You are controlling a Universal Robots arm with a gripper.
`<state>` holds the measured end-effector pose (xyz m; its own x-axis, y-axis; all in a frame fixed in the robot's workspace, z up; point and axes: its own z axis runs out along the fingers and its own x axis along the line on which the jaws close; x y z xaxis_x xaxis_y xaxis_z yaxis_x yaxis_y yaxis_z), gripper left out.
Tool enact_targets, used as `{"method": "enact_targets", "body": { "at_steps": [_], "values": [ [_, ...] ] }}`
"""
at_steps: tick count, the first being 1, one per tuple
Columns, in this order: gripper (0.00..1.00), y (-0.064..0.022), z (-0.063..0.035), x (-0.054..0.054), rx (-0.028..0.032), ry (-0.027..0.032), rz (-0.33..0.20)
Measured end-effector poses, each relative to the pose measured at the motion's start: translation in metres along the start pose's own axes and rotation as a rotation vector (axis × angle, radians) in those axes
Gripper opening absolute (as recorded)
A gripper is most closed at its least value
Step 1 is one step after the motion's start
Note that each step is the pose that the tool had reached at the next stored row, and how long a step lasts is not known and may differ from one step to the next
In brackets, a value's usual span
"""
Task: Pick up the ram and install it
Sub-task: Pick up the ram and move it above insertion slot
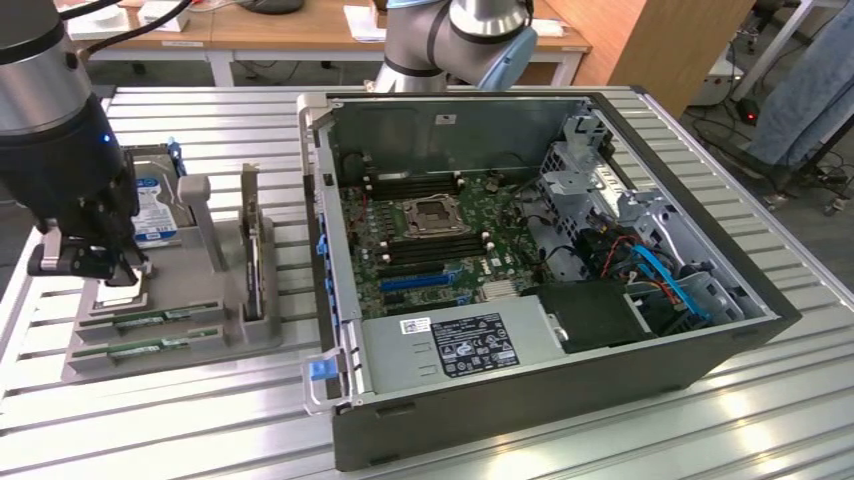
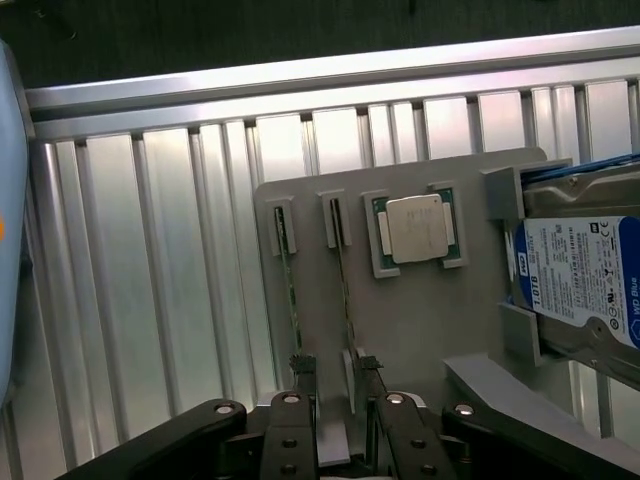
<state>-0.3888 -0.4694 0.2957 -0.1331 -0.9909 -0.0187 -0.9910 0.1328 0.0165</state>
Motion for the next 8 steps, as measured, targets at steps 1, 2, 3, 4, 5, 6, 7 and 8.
{"method": "enact_targets", "body": {
  "at_steps": [1, 2, 3, 4, 5, 6, 7, 8],
  "values": [
    [0.29, 0.0000, 0.0011, 0.0000, 0.0000, 0.0001, 0.000],
    [0.29, -0.0001, 0.0023, 0.0001, 0.0000, 0.0000, 0.000],
    [0.29, -0.0001, 0.0036, 0.0001, 0.0000, 0.0001, 0.000],
    [0.29, -0.0001, 0.0048, 0.0001, 0.0000, 0.0000, 0.000],
    [0.29, -0.0001, 0.0058, 0.0001, 0.0000, 0.0000, 0.000],
    [0.29, -0.0001, 0.0065, 0.0001, 0.0000, 0.0001, 0.000],
    [0.29, -0.0001, 0.0067, 0.0001, -0.0001, 0.0002, 0.000],
    [0.29, -0.0001, 0.0068, 0.0001, -0.0002, 0.0002, 0.000]
  ]
}}
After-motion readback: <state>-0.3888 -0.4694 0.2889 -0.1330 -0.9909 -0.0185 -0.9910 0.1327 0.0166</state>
